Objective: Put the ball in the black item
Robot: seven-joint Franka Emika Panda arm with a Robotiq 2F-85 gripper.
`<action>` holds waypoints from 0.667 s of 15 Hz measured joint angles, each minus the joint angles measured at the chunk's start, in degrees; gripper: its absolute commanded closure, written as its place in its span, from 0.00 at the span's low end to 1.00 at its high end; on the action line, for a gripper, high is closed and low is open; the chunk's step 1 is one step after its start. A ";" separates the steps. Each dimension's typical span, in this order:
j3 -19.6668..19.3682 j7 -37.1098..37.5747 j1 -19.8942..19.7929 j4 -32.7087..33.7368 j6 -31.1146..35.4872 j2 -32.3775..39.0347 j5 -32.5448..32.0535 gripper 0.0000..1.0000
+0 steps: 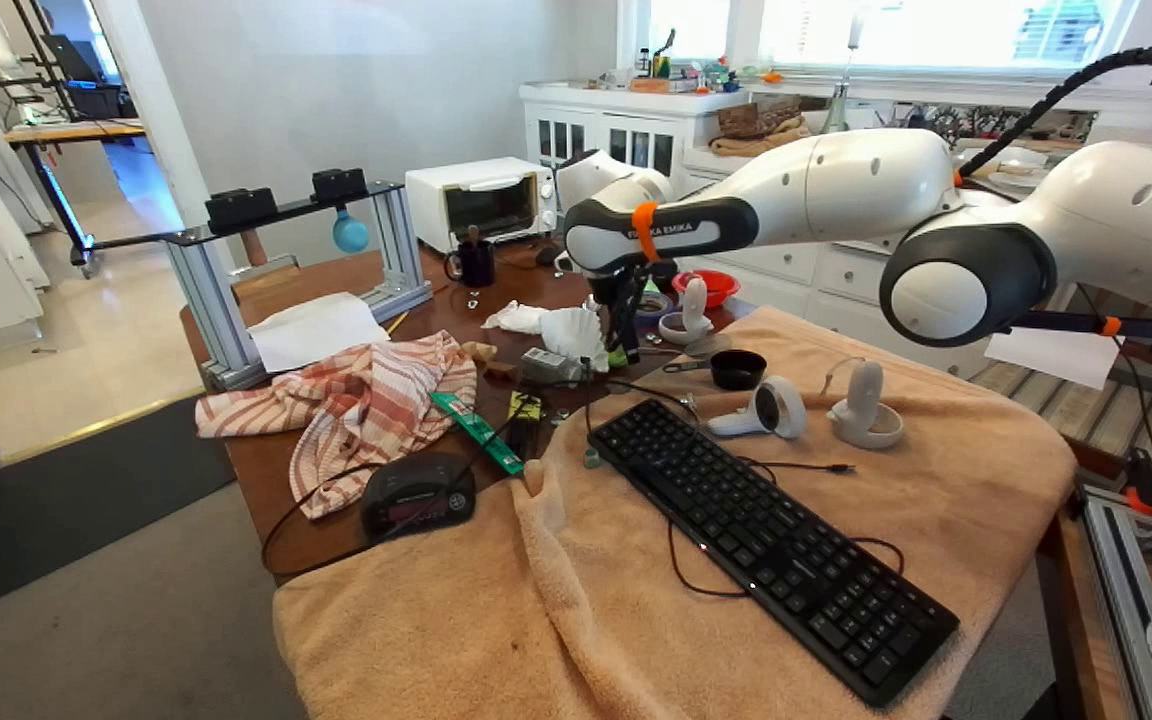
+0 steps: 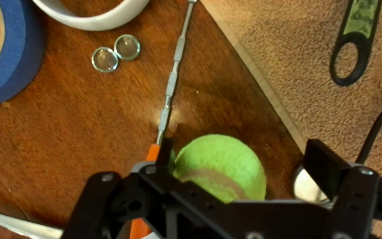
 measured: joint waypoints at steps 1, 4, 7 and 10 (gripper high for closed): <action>0.00 0.42 0.13 0.00 0.51 0.08 0.00 0.00; 0.00 1.86 0.52 0.00 2.10 0.30 0.00 0.00; 0.00 3.25 0.92 0.00 2.70 0.60 0.00 0.00; 0.00 4.48 1.00 0.00 2.77 0.93 0.00 0.28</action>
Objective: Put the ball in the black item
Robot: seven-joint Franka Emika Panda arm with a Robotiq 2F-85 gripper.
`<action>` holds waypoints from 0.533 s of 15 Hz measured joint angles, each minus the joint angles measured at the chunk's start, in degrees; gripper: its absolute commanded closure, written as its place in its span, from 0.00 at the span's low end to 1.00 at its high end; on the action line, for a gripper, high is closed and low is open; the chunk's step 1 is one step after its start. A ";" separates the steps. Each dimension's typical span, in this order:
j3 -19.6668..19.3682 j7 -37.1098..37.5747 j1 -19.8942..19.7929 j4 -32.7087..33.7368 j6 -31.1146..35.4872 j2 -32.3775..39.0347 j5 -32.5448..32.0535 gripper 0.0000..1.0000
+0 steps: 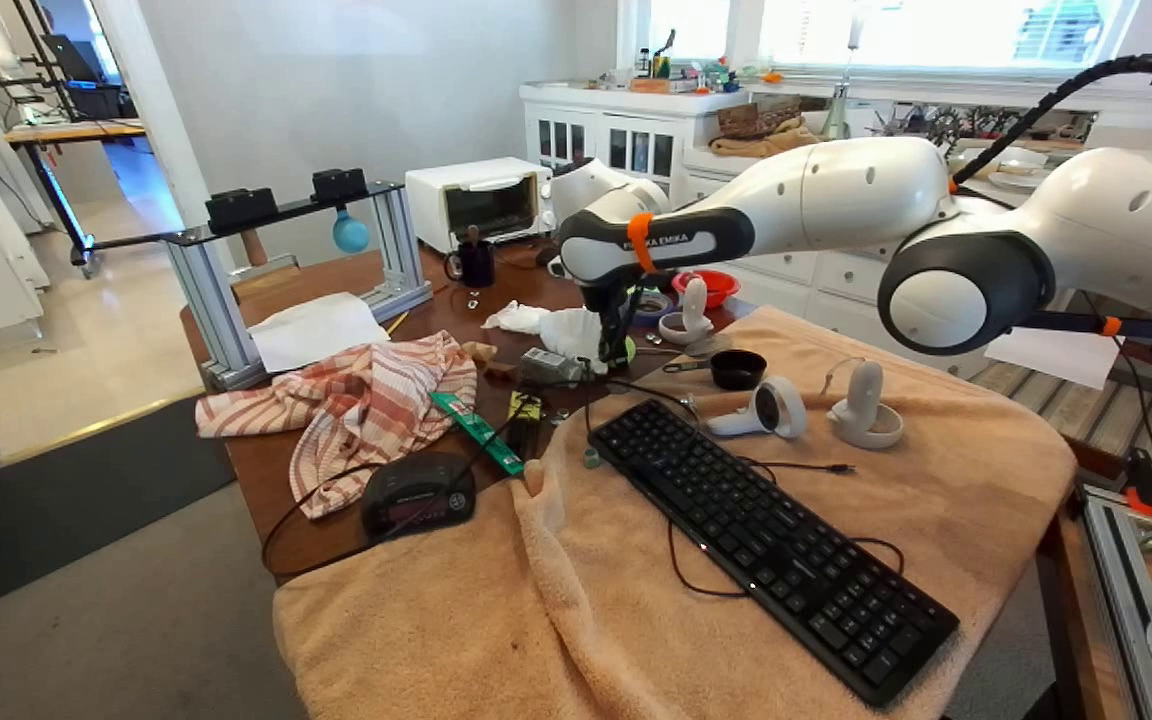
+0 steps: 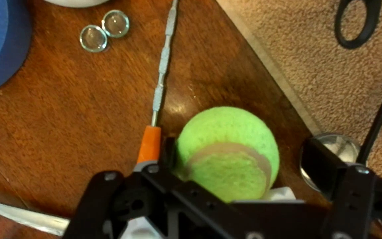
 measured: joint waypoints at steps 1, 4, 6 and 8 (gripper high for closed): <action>-0.01 0.30 -0.01 0.00 0.04 0.09 0.00 0.30; -0.03 0.90 -0.01 0.00 0.33 0.17 0.00 0.55; -0.04 1.26 -0.01 0.11 0.59 0.16 0.00 0.58; -0.14 1.99 0.00 0.11 0.88 0.18 0.00 0.58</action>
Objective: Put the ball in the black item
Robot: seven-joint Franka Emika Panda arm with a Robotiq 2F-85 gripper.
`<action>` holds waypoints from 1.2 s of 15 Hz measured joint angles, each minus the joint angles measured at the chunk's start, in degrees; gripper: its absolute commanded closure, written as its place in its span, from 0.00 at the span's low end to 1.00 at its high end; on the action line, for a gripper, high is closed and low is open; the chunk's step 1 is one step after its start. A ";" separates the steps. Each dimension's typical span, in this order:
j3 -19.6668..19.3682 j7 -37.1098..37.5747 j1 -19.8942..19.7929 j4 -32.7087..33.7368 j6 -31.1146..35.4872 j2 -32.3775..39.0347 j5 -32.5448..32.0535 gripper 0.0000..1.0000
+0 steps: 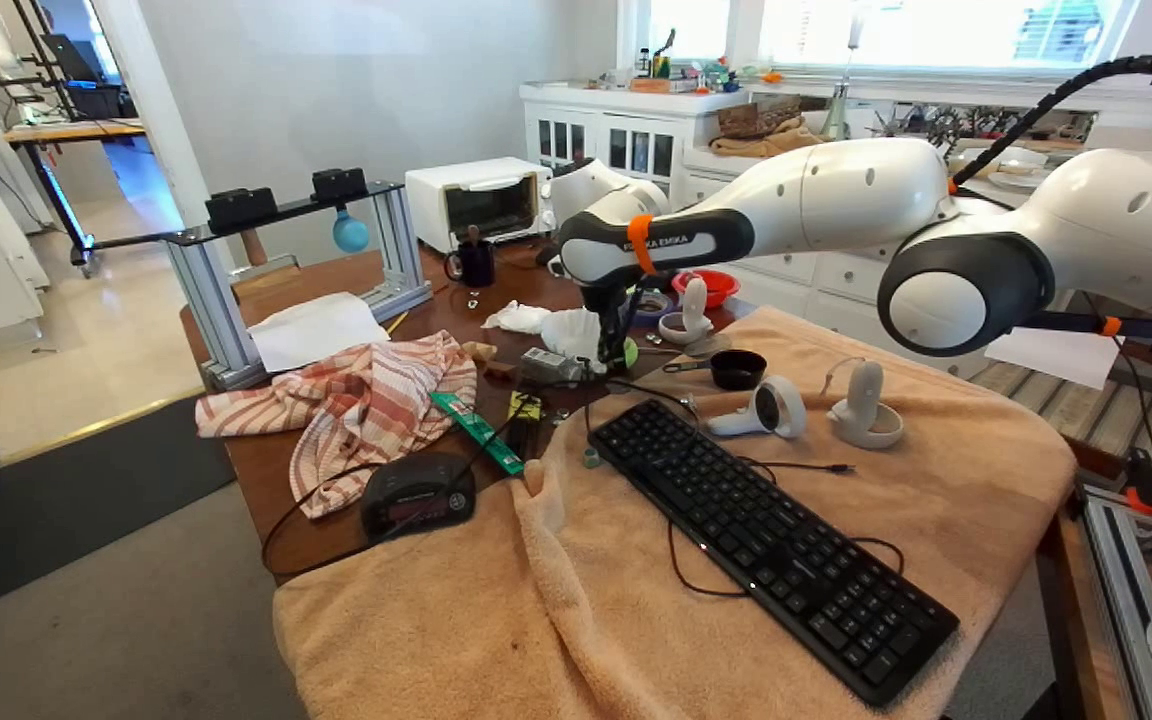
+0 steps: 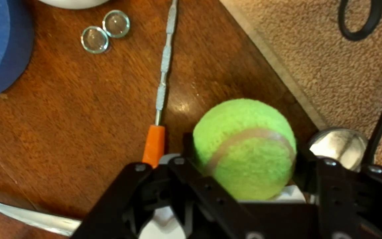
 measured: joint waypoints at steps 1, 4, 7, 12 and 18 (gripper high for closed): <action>-0.19 0.87 0.01 0.00 0.00 0.00 0.00 0.58; -0.40 7.01 -0.24 0.29 -0.42 -0.60 0.60 0.58; -0.92 14.20 -1.18 0.54 -2.45 -3.82 1.10 0.58; -5.62 20.92 -3.09 0.48 -13.80 -11.04 0.61 0.58; -6.04 22.80 -7.33 0.08 -21.74 -13.40 1.69 0.58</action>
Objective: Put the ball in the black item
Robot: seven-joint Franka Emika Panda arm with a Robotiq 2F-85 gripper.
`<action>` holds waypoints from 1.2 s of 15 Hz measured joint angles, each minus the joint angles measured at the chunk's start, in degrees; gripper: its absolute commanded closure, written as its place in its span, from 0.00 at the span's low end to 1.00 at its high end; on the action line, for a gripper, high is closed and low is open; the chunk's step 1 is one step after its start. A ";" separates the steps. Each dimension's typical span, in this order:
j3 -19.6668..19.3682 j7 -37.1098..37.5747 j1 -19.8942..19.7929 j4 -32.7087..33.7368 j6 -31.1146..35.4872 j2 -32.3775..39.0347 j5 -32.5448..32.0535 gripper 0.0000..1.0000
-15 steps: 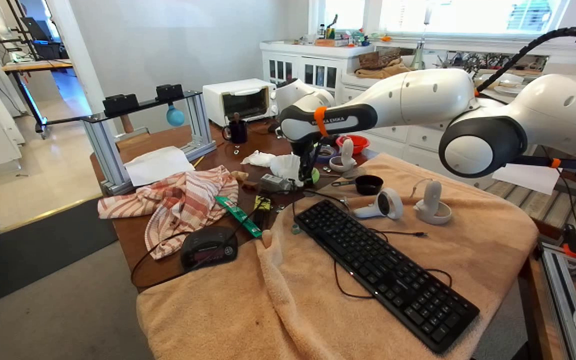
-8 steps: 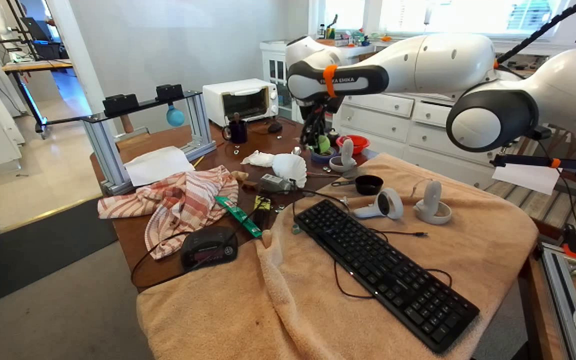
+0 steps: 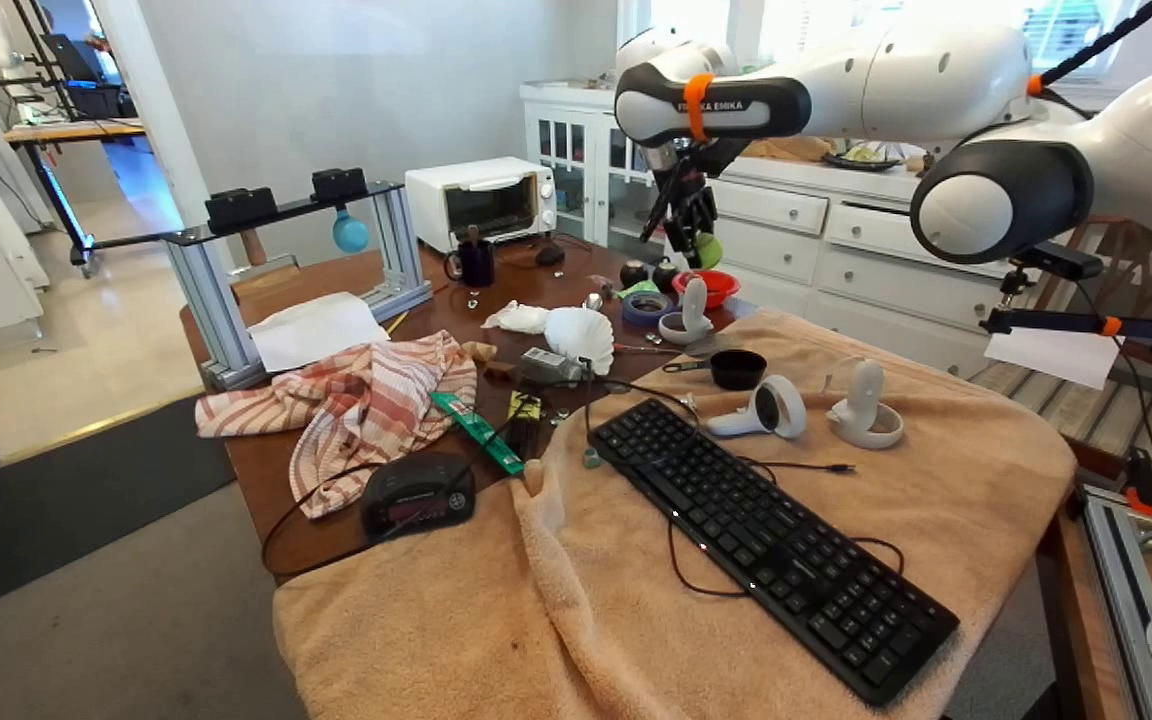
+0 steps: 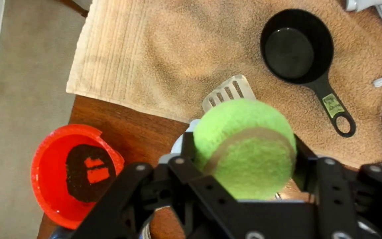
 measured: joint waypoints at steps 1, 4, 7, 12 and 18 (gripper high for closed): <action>0.82 0.45 -0.75 0.00 0.00 0.01 1.34 0.58; 4.08 0.98 -2.82 0.14 3.52 0.00 5.80 0.58; 6.07 0.33 -3.79 0.32 11.53 -0.05 7.95 0.58; 6.42 -0.48 -3.99 0.22 15.20 -0.07 8.35 0.33; 6.35 -0.48 -4.15 0.24 15.85 -0.08 8.35 0.58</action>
